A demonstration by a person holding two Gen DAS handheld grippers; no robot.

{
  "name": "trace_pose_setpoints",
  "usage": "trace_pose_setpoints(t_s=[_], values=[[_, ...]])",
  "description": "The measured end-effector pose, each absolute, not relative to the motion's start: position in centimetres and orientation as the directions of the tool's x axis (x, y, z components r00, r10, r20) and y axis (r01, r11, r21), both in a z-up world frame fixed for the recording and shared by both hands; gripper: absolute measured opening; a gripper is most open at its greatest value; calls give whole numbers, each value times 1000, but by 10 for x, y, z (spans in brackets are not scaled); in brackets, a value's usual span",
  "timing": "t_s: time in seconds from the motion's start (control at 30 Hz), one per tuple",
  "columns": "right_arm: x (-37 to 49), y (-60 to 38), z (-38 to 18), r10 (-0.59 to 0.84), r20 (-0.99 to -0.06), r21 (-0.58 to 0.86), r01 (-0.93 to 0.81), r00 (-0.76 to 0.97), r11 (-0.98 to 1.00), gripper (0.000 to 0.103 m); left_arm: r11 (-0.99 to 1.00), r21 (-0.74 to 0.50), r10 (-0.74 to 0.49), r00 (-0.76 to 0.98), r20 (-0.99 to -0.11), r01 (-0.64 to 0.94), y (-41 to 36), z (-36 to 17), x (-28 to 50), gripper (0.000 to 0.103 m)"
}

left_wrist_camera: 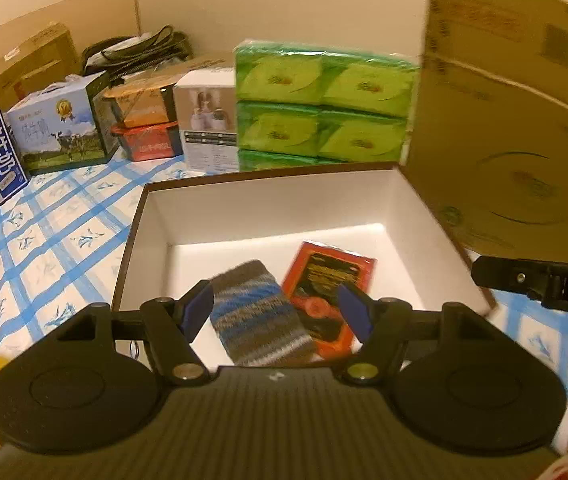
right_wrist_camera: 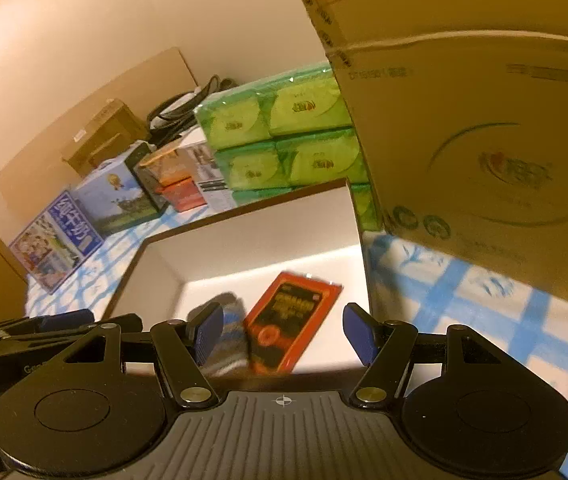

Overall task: Organize soft objects
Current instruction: 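Move both grippers back toward the remaining items on the bed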

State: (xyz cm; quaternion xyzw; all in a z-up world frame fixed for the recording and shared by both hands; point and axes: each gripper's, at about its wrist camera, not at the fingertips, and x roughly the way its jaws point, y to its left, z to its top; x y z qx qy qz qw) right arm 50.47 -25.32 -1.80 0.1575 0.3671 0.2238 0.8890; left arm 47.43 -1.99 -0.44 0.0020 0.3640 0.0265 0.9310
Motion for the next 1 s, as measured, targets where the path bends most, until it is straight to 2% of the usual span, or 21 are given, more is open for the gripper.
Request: trace_pose_setpoints(t_s=[0.4,0.57,1.0], values=[[381,-278,13,495,-588,439,-261,640,860,66,999,-31,-39,757,-653,25,-11,33,346,67],[339,-276,18,478,-603,408,-267,639,873,66,1000,-11,-18,755,-656,15,6,37,294,67],[243,-242,-8,469,-686,357,-304,556,883,66,995,-64,9,726,-688,-73,47,25,189,67]])
